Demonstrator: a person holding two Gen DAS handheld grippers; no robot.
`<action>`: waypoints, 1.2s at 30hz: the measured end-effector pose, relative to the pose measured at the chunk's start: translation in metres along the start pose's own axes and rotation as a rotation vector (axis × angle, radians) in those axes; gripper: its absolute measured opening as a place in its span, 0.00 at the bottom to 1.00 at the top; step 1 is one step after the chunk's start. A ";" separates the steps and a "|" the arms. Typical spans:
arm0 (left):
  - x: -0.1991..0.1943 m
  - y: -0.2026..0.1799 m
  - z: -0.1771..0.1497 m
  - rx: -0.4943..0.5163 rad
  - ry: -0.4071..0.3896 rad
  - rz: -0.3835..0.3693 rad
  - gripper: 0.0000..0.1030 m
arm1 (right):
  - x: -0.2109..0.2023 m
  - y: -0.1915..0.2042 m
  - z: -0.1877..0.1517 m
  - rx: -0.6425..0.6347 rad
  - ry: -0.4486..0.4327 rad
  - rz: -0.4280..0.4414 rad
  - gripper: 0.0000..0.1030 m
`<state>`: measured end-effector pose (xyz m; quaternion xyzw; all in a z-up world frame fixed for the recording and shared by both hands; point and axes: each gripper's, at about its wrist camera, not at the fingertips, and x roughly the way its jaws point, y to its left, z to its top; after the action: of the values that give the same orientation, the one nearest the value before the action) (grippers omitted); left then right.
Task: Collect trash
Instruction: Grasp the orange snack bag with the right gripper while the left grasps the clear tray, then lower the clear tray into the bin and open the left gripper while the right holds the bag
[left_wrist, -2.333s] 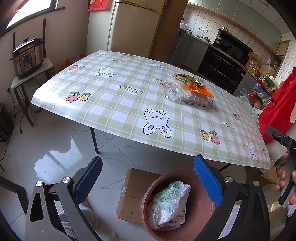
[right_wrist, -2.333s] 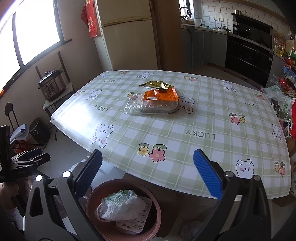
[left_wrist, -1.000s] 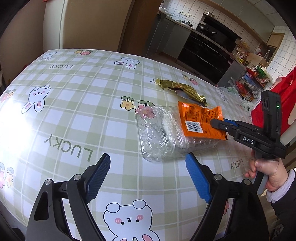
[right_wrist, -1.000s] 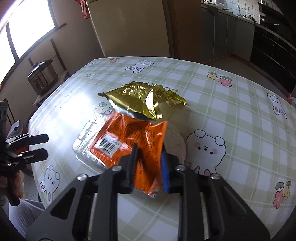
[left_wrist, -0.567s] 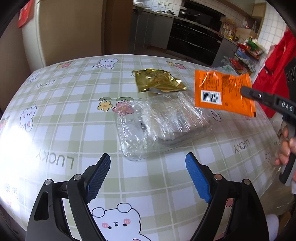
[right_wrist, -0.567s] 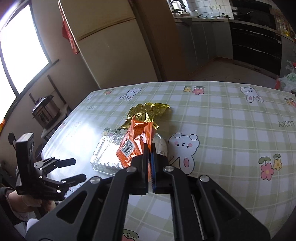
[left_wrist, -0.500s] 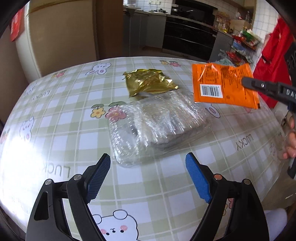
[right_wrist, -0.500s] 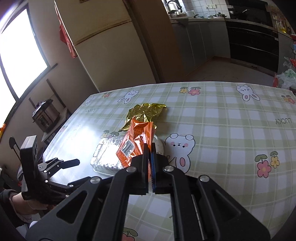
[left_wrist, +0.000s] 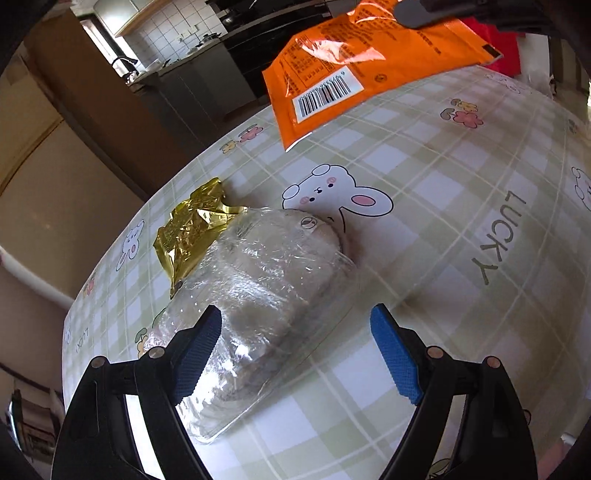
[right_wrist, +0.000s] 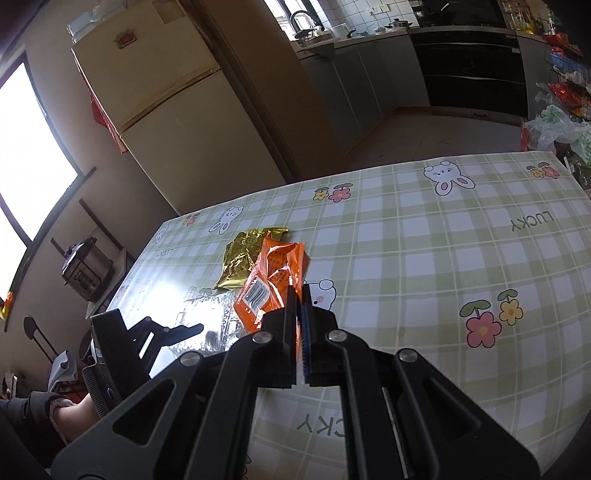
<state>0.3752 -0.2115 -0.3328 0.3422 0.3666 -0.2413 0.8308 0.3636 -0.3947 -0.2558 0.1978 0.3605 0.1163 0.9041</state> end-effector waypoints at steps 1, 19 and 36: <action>0.002 -0.002 0.001 0.003 0.000 0.008 0.79 | 0.000 -0.001 0.000 0.003 0.000 0.003 0.06; -0.068 0.042 0.002 -0.097 -0.148 -0.026 0.41 | -0.014 0.022 0.003 -0.021 -0.017 0.043 0.06; -0.145 0.167 -0.066 -0.620 -0.241 -0.074 0.25 | -0.019 0.077 0.001 -0.076 -0.003 0.098 0.06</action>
<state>0.3654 -0.0321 -0.1878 0.0284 0.3340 -0.1870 0.9234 0.3456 -0.3322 -0.2098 0.1811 0.3445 0.1739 0.9046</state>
